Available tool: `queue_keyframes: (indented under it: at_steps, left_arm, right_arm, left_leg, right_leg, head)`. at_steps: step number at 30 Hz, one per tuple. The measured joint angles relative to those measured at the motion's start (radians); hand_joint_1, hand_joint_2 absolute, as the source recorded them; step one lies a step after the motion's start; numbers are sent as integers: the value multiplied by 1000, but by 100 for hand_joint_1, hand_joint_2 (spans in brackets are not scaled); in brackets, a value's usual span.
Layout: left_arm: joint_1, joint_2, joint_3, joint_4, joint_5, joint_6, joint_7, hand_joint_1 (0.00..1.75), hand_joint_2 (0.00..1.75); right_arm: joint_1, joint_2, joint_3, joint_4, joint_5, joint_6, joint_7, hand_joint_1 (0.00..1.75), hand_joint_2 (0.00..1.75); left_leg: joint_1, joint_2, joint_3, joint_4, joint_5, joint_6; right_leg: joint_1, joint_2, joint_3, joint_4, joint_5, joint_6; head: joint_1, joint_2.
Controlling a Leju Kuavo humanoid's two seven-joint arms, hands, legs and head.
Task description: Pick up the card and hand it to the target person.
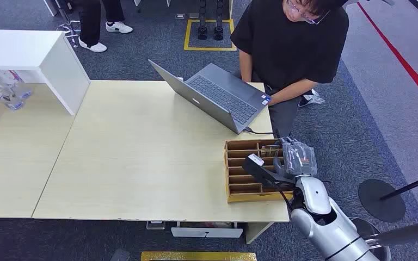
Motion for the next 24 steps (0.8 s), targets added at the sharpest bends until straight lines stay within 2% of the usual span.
queue_keyframes:
  at_steps: [14, 21, 24]
  left_arm:
    - [0, 0, -1, 0, 0, 0, 0, 0, 0]
    - [0, 0, -2, 0, 0, 0, 0, 0, 0]
    - [0, 0, -2, 0, 0, 0, 1, 0, 0]
  right_arm:
    - [-5, 0, 28, 14, 0, 8, 0, 86, 175]
    - [-10, 0, 33, 20, 0, 9, 0, 88, 175]
    - [-13, 0, 34, 22, 1, 11, 0, 95, 175]
  left_leg:
    - [0, 0, 0, 0, 0, 0]
    - [0, 0, 0, 0, 0, 0]
    - [0, 0, 0, 0, 0, 0]
  right_leg:
    - [0, 0, 0, 0, 0, 0]
    - [0, 0, 0, 0, 0, 0]
    - [0, 0, 0, 0, 0, 0]
  head:
    - [0, 0]
    - [0, 0]
    - [0, 0]
